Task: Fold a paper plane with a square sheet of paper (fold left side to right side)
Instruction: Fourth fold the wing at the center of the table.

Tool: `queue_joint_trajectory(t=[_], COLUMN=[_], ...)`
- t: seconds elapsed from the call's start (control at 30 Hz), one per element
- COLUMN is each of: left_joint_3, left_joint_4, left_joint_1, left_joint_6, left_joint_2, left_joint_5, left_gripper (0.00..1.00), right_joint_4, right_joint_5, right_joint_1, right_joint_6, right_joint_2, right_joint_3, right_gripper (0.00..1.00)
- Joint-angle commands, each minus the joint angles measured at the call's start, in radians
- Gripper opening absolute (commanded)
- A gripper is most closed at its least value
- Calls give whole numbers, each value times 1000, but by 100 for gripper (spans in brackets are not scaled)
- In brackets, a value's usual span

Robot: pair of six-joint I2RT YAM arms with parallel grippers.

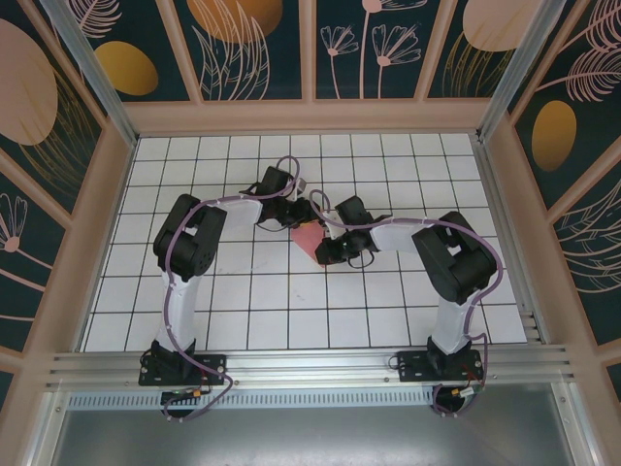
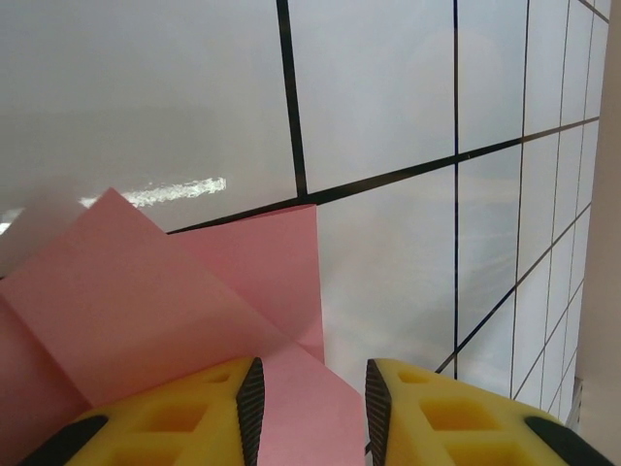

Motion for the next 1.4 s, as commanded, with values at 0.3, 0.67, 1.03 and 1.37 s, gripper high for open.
queue_joint_trajectory(t=[0.3,0.67,1.03,1.37], left_joint_3=[-38,-56,-60,-59], left_joint_4=[-9,9,9,3], left_joint_1=[15,15,15,15], left_joint_6=[19,14,14,19], left_joint_2=[30,26,21,22], left_joint_5=[-76,-76,-79,-86], left_gripper=[37,37,37,37], right_joint_4=[-56,137,125,73], right_joint_5=[26,155,259,289], right_joint_1=[-30,58,60,63], right_joint_6=[149,500,574,564], right_joint_2=[-191,-126,11,44], right_joint_3=[-52,-8,78,55], right_gripper=[13,13,11,10])
